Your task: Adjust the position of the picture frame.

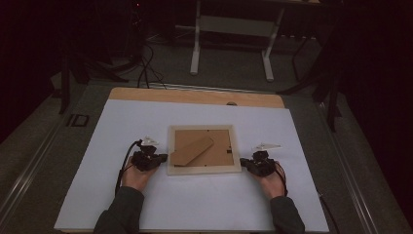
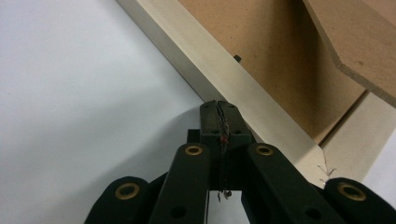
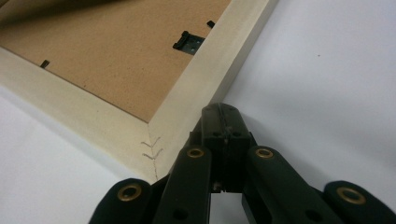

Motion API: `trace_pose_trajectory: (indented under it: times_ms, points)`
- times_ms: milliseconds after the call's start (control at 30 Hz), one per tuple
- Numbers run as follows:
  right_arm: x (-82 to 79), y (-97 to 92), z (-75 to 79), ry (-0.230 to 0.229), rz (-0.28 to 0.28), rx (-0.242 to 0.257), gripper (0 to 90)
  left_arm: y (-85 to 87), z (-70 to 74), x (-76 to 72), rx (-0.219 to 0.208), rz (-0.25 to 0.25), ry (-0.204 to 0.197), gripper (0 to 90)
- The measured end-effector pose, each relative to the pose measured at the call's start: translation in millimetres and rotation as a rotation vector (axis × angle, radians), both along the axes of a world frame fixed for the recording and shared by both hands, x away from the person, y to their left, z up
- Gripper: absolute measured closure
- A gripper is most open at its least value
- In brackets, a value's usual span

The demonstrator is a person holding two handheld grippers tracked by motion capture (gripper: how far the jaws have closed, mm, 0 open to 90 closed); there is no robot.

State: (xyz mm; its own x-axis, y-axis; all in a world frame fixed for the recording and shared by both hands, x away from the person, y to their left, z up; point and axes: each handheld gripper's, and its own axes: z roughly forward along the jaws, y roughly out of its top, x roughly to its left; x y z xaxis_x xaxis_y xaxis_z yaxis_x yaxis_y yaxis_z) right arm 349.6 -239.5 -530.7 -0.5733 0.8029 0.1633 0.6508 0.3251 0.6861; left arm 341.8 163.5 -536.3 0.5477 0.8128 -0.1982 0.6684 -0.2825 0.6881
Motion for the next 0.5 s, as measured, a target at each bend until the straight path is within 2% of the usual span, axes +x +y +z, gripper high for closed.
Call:
trace_pose_trajectory:
  times_ms: [33, 167, 500]
  points:
    - [-0.6, 0.2, 0.1, 0.002, 0.002, 0.000, 90.0, 1.2, -1.0, 1.2, -0.015, 0.008, 0.000, 90.0]
    - [-1.3, 0.9, 0.2, -0.001, 0.020, -0.005, 90.0, 2.4, -1.3, 3.2, -0.020, 0.015, 0.002, 90.0]
    - [-5.0, 2.6, 0.5, -0.002, 0.035, -0.010, 90.0, 2.5, -0.2, 7.4, -0.002, 0.022, -0.001, 90.0]
